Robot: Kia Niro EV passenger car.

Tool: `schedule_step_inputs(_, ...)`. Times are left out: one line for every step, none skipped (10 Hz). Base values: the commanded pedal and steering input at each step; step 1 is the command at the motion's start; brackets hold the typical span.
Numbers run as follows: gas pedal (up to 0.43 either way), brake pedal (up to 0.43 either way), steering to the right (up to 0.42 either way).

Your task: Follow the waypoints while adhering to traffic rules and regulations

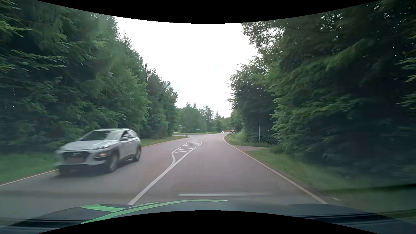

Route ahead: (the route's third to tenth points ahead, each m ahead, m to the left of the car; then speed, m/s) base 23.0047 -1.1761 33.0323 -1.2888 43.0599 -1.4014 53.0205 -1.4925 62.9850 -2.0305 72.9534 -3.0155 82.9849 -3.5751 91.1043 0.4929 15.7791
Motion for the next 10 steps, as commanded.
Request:
schedule_step_inputs(0.0, 0.183, 0.0)
schedule_step_inputs(0.0, 0.177, 0.0)
schedule_step_inputs(0.0, 0.183, 0.0)
schedule_step_inputs(0.0, 0.189, 0.0)
schedule_step_inputs(0.0, 0.183, 0.0)
schedule_step_inputs(0.0, 0.189, 0.0)
schedule_step_inputs(0.0, 0.189, 0.0)
schedule_step_inputs(0.0, 0.195, 0.0)
schedule_step_inputs(0.0, 0.201, 0.0)
schedule_step_inputs(0.0, 0.195, 0.0)
